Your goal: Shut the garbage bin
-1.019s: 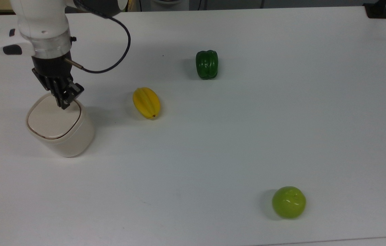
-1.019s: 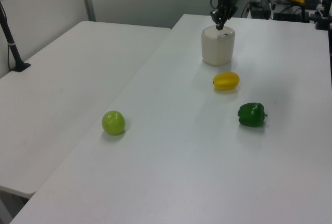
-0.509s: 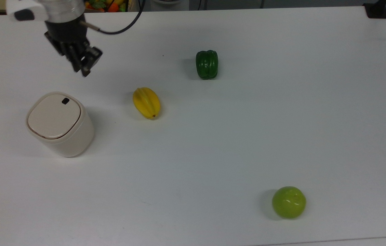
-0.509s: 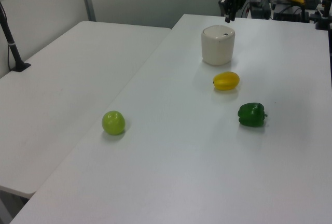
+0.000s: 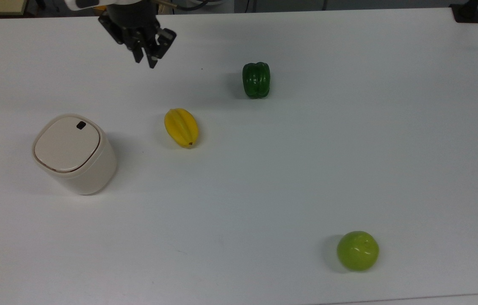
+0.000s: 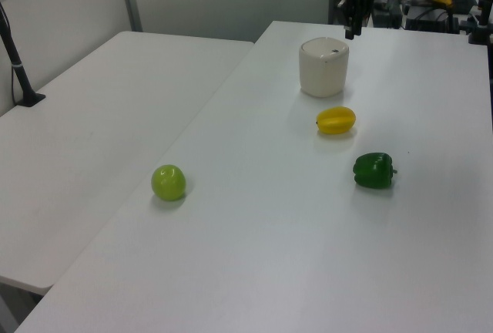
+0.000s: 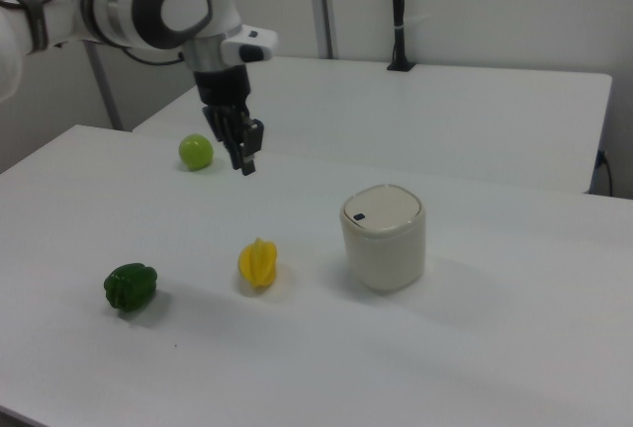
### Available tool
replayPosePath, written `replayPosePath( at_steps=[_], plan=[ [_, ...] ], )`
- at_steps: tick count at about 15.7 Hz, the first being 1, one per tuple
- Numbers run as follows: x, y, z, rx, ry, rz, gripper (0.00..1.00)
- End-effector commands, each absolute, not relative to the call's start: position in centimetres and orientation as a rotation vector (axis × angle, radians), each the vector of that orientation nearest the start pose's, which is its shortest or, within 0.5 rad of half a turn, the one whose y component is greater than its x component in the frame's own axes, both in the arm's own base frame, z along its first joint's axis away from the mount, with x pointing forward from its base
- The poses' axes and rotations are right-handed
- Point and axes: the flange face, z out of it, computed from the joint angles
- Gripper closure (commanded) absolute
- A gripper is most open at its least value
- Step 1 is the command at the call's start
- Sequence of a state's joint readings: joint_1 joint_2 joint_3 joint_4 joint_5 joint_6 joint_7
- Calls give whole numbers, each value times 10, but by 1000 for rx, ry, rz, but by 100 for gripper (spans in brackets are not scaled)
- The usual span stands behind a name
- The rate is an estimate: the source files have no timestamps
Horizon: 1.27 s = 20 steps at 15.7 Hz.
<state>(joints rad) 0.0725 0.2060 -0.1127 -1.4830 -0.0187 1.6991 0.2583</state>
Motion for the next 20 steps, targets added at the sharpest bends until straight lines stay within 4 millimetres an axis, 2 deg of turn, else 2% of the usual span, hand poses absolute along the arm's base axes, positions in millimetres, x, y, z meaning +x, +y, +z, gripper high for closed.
replayPosePath(
  at_steps=[1, 3, 5, 6, 9, 13, 16, 20],
  plan=[
    [587, 1, 566, -3139, 301, 7, 68],
    [580, 10, 570, -3141, 267, 3, 63],
    [571, 9, 568, -3144, 193, 18, 51],
    [566, 9, 568, -3144, 164, 23, 41],
    [556, 9, 570, -3141, 137, 29, 0],
    [555, 8, 570, -3144, 127, 53, 0],
    [550, 6, 569, -3145, 26, 125, 0],
    [553, 3, 574, -3148, 62, 118, 0]
  ],
)
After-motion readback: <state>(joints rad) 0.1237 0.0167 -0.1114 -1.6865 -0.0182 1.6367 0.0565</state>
